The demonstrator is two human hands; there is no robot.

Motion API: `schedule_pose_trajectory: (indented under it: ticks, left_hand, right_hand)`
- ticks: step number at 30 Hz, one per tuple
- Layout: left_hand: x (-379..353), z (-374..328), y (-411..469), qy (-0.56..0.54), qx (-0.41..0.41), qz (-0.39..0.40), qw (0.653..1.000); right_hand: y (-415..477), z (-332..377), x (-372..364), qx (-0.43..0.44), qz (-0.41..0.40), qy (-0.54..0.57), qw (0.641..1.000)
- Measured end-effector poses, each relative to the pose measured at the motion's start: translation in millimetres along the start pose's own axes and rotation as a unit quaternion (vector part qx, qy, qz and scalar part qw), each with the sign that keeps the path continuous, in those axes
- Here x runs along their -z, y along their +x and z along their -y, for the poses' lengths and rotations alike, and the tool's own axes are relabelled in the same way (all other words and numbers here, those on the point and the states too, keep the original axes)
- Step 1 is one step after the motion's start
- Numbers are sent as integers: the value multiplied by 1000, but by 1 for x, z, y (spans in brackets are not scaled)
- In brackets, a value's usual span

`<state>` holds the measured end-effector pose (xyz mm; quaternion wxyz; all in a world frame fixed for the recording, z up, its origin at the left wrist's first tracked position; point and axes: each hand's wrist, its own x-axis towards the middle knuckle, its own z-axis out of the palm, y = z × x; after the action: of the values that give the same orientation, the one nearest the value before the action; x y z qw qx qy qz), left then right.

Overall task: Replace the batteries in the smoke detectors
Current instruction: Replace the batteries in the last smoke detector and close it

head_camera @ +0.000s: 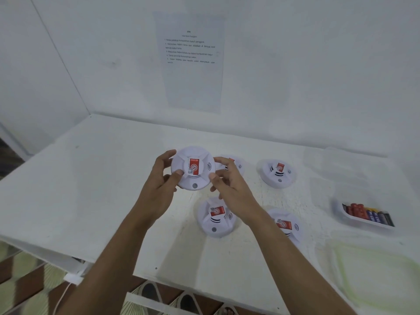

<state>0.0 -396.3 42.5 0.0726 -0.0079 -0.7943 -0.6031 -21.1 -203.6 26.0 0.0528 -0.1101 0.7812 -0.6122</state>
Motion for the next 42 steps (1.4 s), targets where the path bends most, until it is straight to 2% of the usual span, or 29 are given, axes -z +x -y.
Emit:
schedule_pose_trajectory:
  ticks: [7, 19, 28, 42]
  left_hand:
    - [4, 3, 8, -2, -2, -18, 1000]
    - [5, 18, 26, -22, 17, -19, 999]
    - [9, 35, 39, -38, 73, -55, 995]
    - [20, 55, 48, -35, 94, -62, 993]
  right_hand:
    - [10, 3, 3, 5, 25, -10, 1000]
    - [31, -6, 3, -24, 11, 17, 1000]
    - [48, -7, -6, -57, 25, -11, 998]
    - [65, -10, -21, -57, 36, -98, 993]
